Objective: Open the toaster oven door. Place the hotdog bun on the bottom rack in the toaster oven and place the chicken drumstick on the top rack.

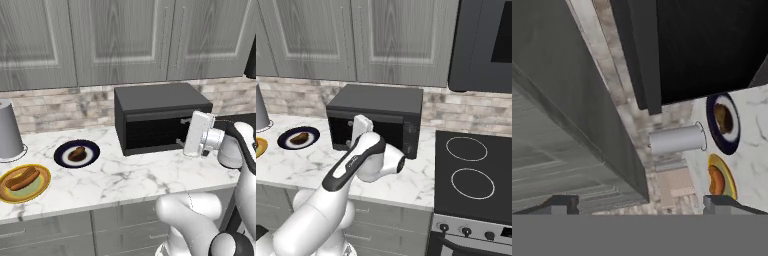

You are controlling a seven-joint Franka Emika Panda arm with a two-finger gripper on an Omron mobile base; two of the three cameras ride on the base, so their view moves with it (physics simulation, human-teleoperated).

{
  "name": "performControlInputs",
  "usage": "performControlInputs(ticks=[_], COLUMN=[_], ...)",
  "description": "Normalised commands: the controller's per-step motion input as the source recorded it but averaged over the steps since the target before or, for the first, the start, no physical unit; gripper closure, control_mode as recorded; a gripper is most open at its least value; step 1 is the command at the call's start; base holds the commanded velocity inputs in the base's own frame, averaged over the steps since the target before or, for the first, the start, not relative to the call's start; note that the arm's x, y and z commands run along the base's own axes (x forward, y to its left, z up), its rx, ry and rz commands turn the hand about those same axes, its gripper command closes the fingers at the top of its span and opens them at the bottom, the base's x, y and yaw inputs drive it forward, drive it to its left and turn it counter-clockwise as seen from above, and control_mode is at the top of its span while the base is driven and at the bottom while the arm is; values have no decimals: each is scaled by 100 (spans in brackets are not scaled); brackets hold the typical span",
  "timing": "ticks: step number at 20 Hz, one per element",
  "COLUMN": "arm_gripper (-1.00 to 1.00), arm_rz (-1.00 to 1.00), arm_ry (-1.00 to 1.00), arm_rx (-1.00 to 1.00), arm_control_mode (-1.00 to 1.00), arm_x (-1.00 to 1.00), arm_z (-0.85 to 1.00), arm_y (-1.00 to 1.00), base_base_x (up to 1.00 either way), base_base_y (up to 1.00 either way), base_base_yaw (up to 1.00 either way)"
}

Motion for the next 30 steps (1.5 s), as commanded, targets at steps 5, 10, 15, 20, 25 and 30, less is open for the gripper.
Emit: performControlInputs(ticks=[5,10,15,20,25,30], arm_gripper=[-100,-100,-100,-100,-100,-100], arm_rz=[-11,0,-1,-1,-2,-8], arm_ry=[-4,6,1,1,0,1], arm_rx=[19,0,0,0,0,0], arm_control_mode=[-100,-100,-100,-100,-100,-100], arm_x=[16,32,53,51,27,24], arm_z=[14,1,2,-19,-6,0], arm_y=[0,0,1,0,-1,0], base_base_x=[0,0,0,0,0,0], base_base_y=[0,0,0,0,0,0], base_base_yaw=[0,0,0,0,0,0])
